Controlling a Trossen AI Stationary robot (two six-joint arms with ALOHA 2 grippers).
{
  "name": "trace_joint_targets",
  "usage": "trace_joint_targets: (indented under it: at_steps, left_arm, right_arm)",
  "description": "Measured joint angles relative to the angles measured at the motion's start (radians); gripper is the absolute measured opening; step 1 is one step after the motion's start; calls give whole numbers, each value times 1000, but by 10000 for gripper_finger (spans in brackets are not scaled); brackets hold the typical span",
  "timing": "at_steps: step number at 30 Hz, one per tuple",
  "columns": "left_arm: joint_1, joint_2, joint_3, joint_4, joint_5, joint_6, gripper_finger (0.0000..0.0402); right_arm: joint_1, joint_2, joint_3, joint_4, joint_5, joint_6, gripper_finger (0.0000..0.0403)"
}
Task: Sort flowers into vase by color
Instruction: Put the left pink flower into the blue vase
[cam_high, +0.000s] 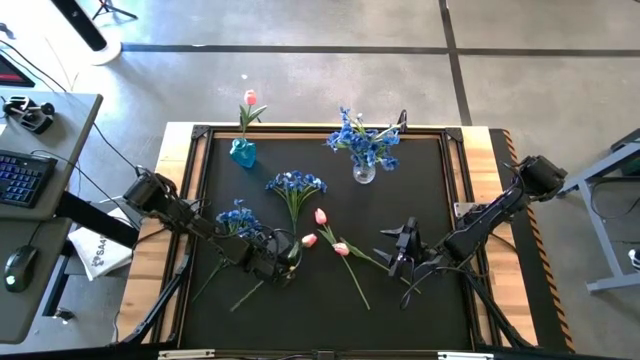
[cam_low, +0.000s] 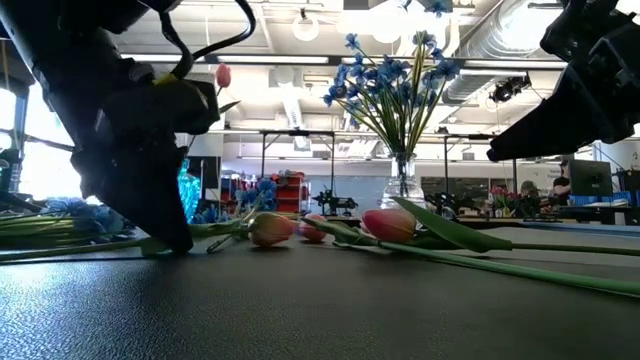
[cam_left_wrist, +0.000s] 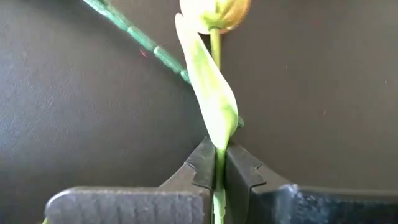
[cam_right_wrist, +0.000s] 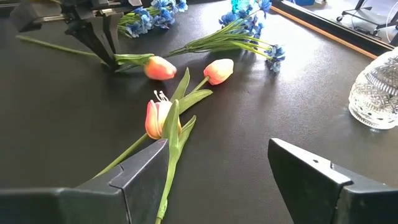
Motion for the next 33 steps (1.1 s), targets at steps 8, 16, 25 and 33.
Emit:
trace_joint_targets:
  at_steps: [8,16,25,33]
  left_arm:
    - [-53,-198,-3,-121,-231,43,1]
    - [-194,-360,-2,-227,-871,151,1]
    - [-103,-430,-1,-389,-1173,307,0]
    - [55,-513,0,-678,-1175,69,0]
  right_arm:
    - [0,0,0,-3,-1,0,270]
    - [0,0,0,-6,-2,2,270]
    - [0,0,0,-7,-2,1,270]
    - [0,0,0,-7,-1,2,270]
